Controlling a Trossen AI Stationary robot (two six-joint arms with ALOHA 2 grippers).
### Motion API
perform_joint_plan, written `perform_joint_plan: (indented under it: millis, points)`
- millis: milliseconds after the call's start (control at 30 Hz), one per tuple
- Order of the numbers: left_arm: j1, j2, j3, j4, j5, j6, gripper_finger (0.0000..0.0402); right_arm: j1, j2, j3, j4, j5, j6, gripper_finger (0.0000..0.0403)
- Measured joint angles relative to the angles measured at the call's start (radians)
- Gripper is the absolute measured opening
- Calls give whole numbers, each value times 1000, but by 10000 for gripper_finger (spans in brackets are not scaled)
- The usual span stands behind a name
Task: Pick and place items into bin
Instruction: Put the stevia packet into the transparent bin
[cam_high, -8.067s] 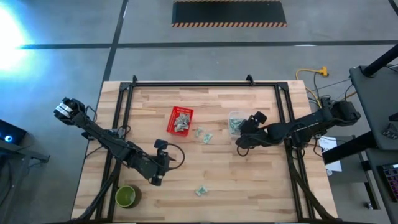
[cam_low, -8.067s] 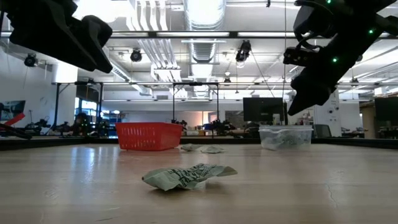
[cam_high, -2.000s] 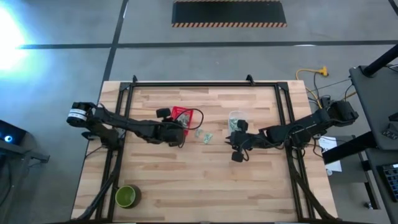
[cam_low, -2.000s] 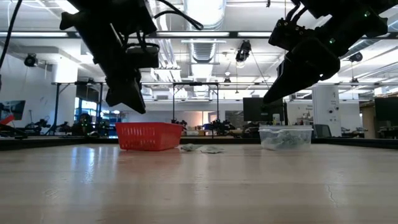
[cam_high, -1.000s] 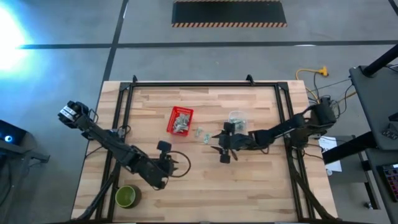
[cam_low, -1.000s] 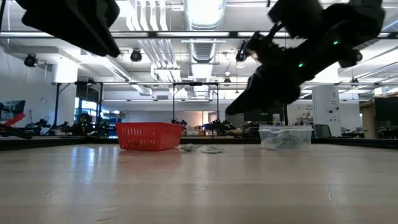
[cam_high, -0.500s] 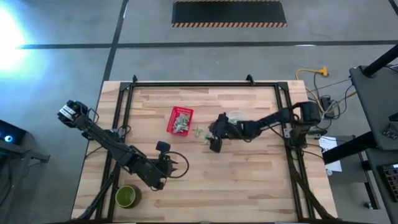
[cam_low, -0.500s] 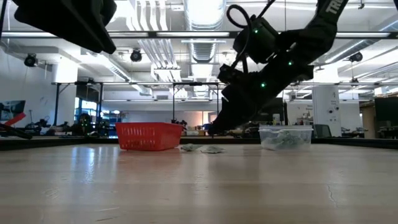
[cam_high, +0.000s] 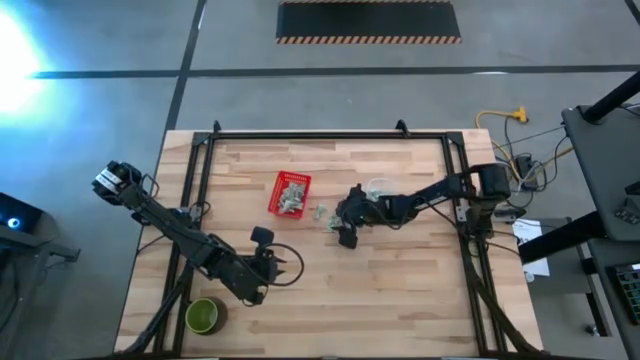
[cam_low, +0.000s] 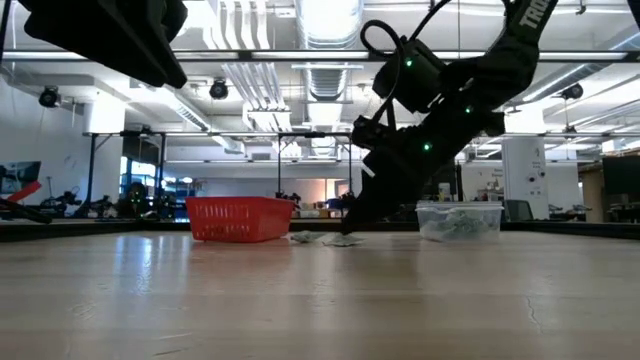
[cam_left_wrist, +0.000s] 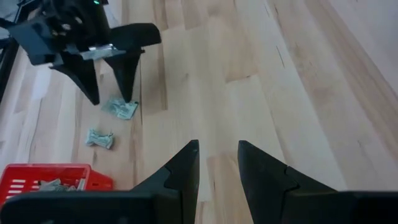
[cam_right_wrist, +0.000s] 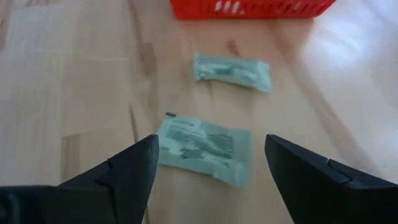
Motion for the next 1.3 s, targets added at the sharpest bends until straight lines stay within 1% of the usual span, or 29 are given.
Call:
perform_joint_plan:
  millis: [100,333,467,567,733,900,1300]
  points:
    - [0,0,0,3,-1,0,93,0,26,18,4,-35,-23,286]
    - [0,0,-1,16,-1,0,93,0,81,64,0,-46,-61,286]
    - [0,0,-2,20,-2,0,93,0,103,99,-59,-46,-66,285]
    - [0,0,-6,21,-1,0,93,0,116,120,-105,-47,-66,275]
    - [0,0,-19,25,-1,0,93,3,118,125,-116,-50,-76,241]
    - [0,0,-26,29,-1,-1,93,7,91,123,-145,-49,-82,197]
    - [0,0,-31,44,-2,0,93,32,45,115,-199,-42,-129,73]
